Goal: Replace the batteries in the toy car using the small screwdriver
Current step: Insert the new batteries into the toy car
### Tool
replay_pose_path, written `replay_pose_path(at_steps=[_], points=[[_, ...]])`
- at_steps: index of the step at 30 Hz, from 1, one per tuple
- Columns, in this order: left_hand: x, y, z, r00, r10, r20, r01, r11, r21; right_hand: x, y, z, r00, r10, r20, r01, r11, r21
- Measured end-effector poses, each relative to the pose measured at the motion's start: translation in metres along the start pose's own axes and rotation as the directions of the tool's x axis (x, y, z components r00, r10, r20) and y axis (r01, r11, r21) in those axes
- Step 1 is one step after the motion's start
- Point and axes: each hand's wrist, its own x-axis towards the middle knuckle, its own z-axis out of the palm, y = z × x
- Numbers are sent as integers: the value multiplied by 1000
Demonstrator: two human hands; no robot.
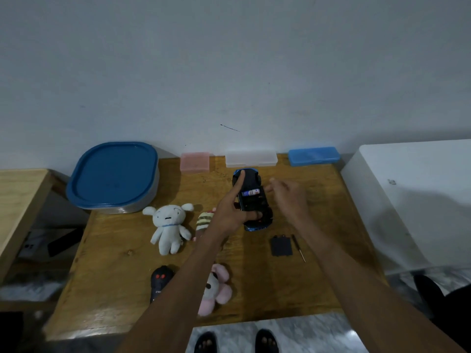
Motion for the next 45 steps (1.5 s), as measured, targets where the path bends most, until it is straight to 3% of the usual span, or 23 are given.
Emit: replay_pose_path(at_steps=[2, 5, 11, 24, 29, 37, 40, 45], points=[[3, 4, -1, 1000, -8, -10, 8, 1000, 11, 3, 0, -4, 999, 31, -7, -31, 996, 86], [5, 7, 0, 1000, 0, -9, 1, 1000, 27, 1, -5, -5, 998, -3, 69, -1, 998, 60], [1, 10, 0, 999, -54, 8, 54, 999, 4, -2, -8, -6, 987, -1, 160, -28, 984, 177], [-7, 9, -7, 985, -121, 122, 124, 992, -12, -8, -9, 1, 985, -153, 81, 155, 987, -28], [-8, 10, -10, 989, -101, 109, 103, 995, -8, -11, -14, 1, 937, -318, 141, 345, 901, -261], [-8, 10, -13, 992, -69, 110, 69, 998, 0, -10, -17, -1, 793, -553, 254, 606, 674, -423], [-8, 9, -15, 990, -75, 117, 78, 997, -21, -10, -19, 0, 738, -597, 316, 670, 587, -455], [-12, 4, -18, 989, -79, 127, 87, 995, -52, -4, -22, -3, 705, -573, 417, 706, 520, -480]])
